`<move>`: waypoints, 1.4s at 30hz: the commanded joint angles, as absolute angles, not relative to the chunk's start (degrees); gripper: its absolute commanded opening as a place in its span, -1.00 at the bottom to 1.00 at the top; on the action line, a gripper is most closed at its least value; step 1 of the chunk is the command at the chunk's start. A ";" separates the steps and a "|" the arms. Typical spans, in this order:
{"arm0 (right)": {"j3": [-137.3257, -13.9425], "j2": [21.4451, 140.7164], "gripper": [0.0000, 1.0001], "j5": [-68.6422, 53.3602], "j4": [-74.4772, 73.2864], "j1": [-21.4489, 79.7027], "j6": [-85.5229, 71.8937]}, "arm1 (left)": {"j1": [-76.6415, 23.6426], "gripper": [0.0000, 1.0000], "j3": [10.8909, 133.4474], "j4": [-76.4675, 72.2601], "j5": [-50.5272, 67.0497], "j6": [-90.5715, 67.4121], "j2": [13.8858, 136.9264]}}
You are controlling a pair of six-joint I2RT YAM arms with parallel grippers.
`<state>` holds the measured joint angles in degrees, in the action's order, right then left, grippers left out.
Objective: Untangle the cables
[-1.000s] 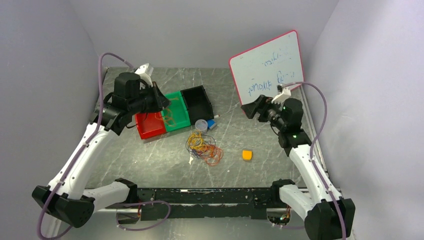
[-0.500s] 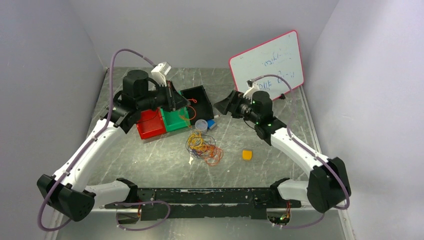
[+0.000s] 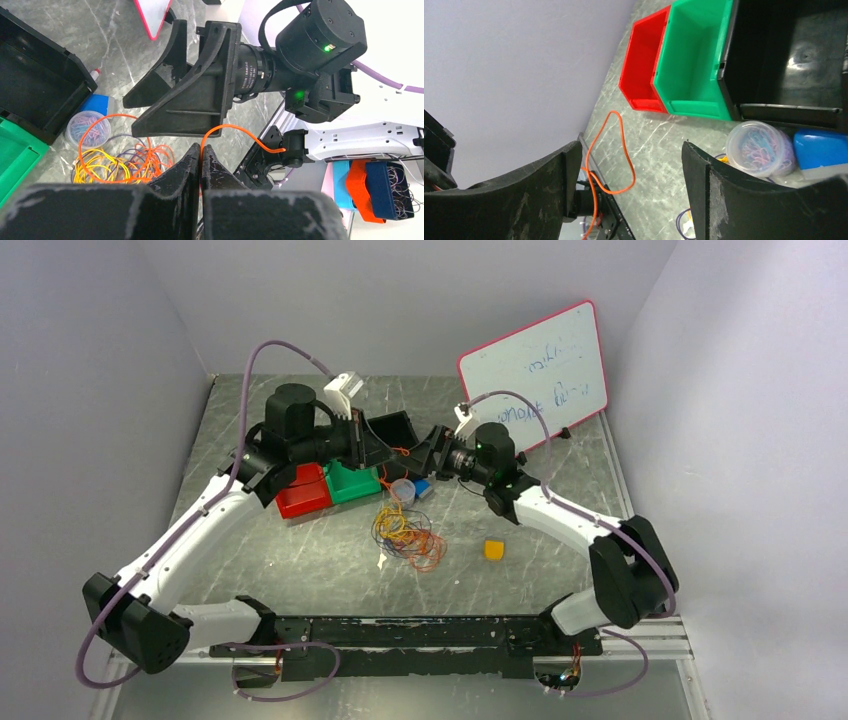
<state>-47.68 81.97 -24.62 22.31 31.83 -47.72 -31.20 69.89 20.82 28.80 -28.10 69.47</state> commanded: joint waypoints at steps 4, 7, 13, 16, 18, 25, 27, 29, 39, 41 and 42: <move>-50.73 86.23 0.23 -28.14 27.02 33.04 -49.90 | -32.40 -0.86 71.41 18.50 30.84 -26.72 70.79; -50.79 87.00 -0.09 -28.12 27.16 33.14 -50.14 | -32.40 -0.86 71.29 18.50 30.60 -26.65 70.71; -51.02 83.89 -0.83 -18.17 17.72 32.99 -43.28 | -32.42 -0.86 70.16 18.97 27.19 -26.93 68.44; -51.34 81.74 -1.00 -12.20 12.60 32.58 -38.50 | -32.38 -0.86 70.21 20.20 25.12 -26.43 67.29; -51.22 80.07 -1.00 -8.63 9.92 32.22 -36.04 | -32.43 -0.86 70.29 21.25 23.26 -26.14 66.63; -50.07 74.81 -1.00 2.38 1.84 31.03 -29.63 | -31.30 -0.86 70.46 24.74 14.32 -26.06 63.16; -49.63 73.89 -1.00 4.80 -0.01 30.36 -28.63 | -30.27 -0.86 70.97 25.93 12.22 -26.06 62.11; -49.03 73.07 -1.00 6.48 -1.48 29.57 -28.01 | -29.11 -0.86 71.62 27.26 10.31 -25.95 61.00; -45.72 70.50 -1.00 3.32 -1.95 23.05 -28.57 | -26.76 -0.86 73.87 30.23 2.75 -24.39 56.91; -45.32 70.02 -1.00 0.34 0.10 22.45 -28.98 | -26.70 -0.86 73.35 29.45 5.03 -24.03 57.18; -45.08 69.70 -1.00 -1.85 1.28 22.34 -29.05 | -26.74 -0.86 72.89 28.81 7.01 -24.00 57.26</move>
<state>-46.65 70.46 0.34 1.67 23.44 -30.33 -27.42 71.02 30.63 6.52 -25.80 58.61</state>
